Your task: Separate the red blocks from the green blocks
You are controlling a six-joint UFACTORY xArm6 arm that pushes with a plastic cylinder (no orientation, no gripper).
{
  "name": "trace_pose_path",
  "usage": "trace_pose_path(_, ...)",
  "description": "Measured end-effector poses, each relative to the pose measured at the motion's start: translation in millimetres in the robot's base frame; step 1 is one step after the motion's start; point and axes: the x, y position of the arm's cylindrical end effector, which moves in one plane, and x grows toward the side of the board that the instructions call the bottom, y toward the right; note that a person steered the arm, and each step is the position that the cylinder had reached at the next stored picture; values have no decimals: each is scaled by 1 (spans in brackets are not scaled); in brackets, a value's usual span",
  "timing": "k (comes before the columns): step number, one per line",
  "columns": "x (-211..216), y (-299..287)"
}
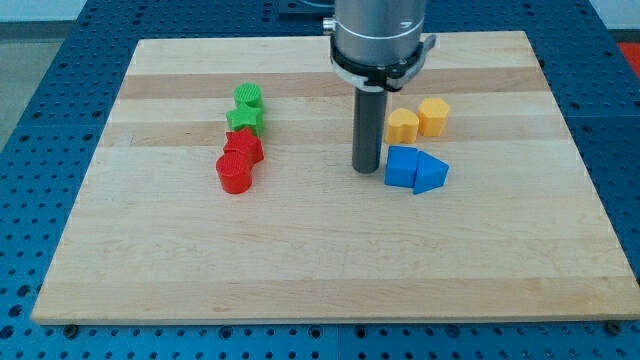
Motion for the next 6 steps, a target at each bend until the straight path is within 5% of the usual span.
trace_pose_path(4, -47, -85)
trace_pose_path(6, -37, -124)
